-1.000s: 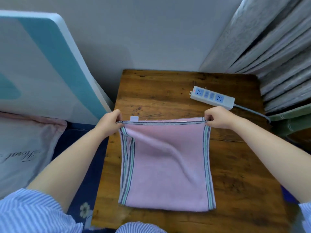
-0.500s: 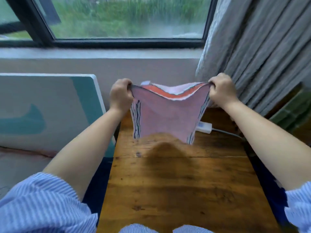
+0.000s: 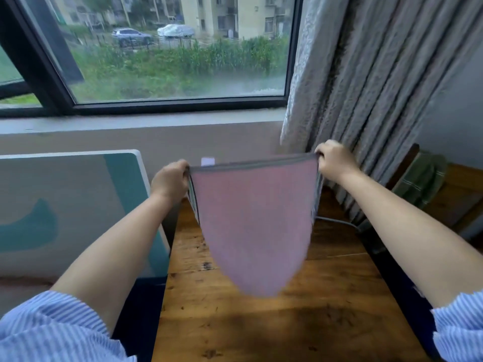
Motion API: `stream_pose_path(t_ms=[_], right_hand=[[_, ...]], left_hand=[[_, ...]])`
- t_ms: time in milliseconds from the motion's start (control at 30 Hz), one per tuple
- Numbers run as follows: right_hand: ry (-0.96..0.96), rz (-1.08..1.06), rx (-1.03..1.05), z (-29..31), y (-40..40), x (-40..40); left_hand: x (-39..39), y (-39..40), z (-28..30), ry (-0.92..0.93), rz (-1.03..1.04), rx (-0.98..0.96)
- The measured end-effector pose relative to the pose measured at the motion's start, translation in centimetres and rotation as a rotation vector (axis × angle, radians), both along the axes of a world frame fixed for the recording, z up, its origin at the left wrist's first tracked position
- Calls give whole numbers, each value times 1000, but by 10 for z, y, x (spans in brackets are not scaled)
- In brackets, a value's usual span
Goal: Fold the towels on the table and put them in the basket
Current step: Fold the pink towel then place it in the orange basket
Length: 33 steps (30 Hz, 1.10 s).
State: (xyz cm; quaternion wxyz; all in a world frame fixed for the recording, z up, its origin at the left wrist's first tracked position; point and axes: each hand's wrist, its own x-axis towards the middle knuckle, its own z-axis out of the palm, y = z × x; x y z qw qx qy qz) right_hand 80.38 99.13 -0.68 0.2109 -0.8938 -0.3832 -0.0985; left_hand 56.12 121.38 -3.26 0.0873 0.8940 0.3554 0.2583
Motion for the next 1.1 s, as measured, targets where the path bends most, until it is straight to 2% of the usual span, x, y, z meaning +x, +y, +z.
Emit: stream_pose_path(t_ms=[67,133,233,367,500,600,733,800,967,1100], right_hand=[[-3,-6,15,-5,-1,2],[7,-45,159,-7,0,3],[106,-19,7,-9,3,5],[33,-45,104,-12,2,7],[63,34,-39,-20,1,8],[119,94,-90,-24,-5,8],[284,122,-154,-25,-13,7],[290,106,-158,-28,-13,9],[313,90,-162,-37,-4,10],[269,91,-176,-44,7,14]], left_hand=[[-1,2,-3,41,4,5],[2,1,1,-65,8,-6],[7,2,3,30,3,1],[8,1,3,-33,25,4],[9,6,-2,88,26,-48],[2,7,-12,66,-1,-131],[-2,2,-18,-88,-30,-387],[-2,1,-18,-99,-41,-471],[-1,4,-30,-73,7,-562],[3,10,-39,-8,75,-526]])
